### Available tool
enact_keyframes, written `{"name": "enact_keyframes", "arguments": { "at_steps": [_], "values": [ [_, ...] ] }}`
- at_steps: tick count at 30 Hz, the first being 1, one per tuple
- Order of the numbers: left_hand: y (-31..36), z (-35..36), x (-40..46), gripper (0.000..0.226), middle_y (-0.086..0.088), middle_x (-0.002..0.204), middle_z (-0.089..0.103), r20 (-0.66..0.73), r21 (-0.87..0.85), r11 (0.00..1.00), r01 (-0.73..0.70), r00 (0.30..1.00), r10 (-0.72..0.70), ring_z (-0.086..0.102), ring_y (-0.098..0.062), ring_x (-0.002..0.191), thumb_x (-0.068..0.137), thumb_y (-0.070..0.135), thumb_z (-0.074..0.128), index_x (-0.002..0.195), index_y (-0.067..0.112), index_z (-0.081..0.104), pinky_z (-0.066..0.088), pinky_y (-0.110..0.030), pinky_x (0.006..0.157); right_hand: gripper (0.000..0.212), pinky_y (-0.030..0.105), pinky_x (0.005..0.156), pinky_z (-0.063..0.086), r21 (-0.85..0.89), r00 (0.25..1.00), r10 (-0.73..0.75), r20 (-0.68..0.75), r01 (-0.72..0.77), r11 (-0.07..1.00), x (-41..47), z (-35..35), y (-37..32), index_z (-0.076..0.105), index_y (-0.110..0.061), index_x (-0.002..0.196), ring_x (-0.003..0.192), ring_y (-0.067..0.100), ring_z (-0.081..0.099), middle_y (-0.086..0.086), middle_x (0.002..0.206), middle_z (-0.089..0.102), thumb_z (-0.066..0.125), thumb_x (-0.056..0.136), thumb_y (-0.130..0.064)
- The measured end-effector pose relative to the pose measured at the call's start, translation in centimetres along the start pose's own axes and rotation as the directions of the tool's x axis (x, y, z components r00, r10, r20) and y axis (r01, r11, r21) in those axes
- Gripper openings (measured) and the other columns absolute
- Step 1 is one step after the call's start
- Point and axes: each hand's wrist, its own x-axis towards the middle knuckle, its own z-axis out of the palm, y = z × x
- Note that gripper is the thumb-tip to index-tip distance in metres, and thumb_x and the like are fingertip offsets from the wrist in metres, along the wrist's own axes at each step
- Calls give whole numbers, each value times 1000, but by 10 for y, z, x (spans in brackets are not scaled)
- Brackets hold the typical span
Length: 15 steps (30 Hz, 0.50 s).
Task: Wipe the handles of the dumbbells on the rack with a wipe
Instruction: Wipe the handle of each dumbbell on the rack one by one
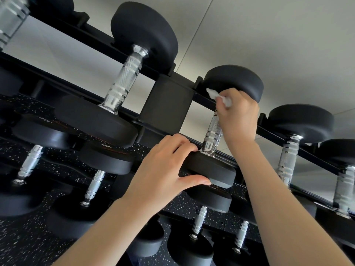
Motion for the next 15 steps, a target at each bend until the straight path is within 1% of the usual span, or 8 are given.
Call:
{"name": "enact_keyframes", "arguments": {
  "at_steps": [3,5,7,9,11,12,13,15],
  "values": [
    [0,0,0,57,5,103,56,-5,9,1000,-8,1000,8,52,-14,94,75,62,61,105,14,64,42,-28,79,17,28,65,39,107,991,134,-16,-131,986,-6,-4,0,67,-5,94,66,21,55,9,81,68,60,88,-18],
    [0,-1,0,57,5,102,56,-2,18,1000,-13,1000,13,51,-14,93,75,63,60,104,14,63,41,-27,79,20,19,70,38,159,974,225,-8,-221,962,-9,-8,1,67,-5,98,65,12,48,5,82,68,59,89,-21],
    [1,-2,1,58,5,102,55,10,20,1000,-15,1000,15,51,-13,93,75,63,59,104,13,63,41,-25,79,22,5,64,33,204,950,311,25,-309,929,-11,-12,0,67,-6,99,61,7,44,1,82,64,59,90,-24],
    [1,-4,2,59,5,102,55,26,32,999,-23,999,22,51,-13,93,75,64,57,105,13,63,41,-25,79,21,2,59,33,255,923,382,54,-383,888,-13,-16,1,67,-6,98,56,4,45,-2,79,61,61,89,-24],
    [1,-5,4,60,5,102,55,37,59,997,-39,999,36,51,-13,94,75,65,57,106,14,63,44,-27,79,17,9,62,38,292,893,444,77,-446,846,-17,-21,5,68,-10,94,54,4,45,-3,75,61,63,88,-25],
    [1,-6,4,61,5,103,55,44,70,996,-49,998,46,52,-14,94,74,65,57,106,14,63,46,-30,79,12,19,65,42,304,880,467,89,-471,828,-20,-25,8,67,-14,91,54,5,44,-6,72,60,63,87,-25],
    [2,-6,5,62,5,104,56,55,76,995,-60,997,55,52,-14,96,74,65,57,107,14,63,46,-33,80,8,25,66,42,312,870,484,97,-489,815,-24,-29,11,65,-17,87,55,5,43,-9,67,57,64,86,-26],
    [8,-5,7,64,4,106,56,83,94,991,-98,992,91,52,-16,99,74,66,56,110,14,63,42,-33,85,6,25,63,40,323,863,497,96,-499,804,-33,-41,18,63,-20,83,54,5,41,-11,63,53,64,86,-25]
  ]
}}
